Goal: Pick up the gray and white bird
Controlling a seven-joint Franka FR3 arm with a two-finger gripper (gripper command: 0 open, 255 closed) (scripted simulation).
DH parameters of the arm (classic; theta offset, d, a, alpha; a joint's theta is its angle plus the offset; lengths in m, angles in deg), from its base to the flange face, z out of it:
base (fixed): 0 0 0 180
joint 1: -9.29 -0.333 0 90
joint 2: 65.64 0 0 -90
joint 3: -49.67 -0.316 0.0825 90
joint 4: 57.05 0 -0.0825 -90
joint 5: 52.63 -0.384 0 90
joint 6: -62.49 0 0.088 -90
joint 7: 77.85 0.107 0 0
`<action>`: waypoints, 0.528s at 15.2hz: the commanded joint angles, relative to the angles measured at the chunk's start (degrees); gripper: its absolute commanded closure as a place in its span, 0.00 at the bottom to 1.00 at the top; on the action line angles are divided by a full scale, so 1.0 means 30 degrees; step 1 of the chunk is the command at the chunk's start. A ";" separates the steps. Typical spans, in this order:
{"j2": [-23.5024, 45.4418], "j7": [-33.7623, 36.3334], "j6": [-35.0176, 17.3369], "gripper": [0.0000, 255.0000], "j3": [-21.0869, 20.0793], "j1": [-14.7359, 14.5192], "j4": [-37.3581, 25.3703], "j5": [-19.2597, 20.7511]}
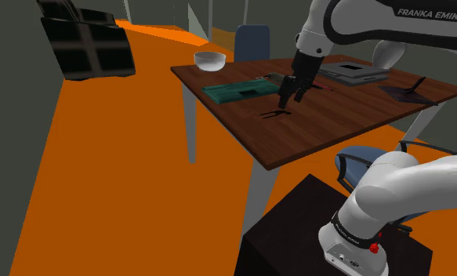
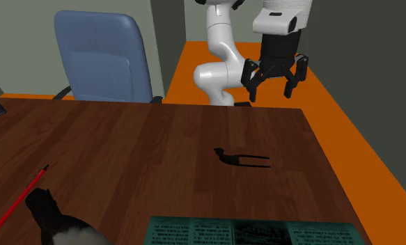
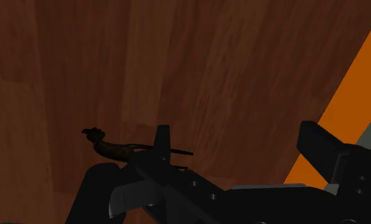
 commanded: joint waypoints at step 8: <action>0.1454 -0.5454 -0.0328 0.00 0.3559 0.0289 -0.0739 0.2009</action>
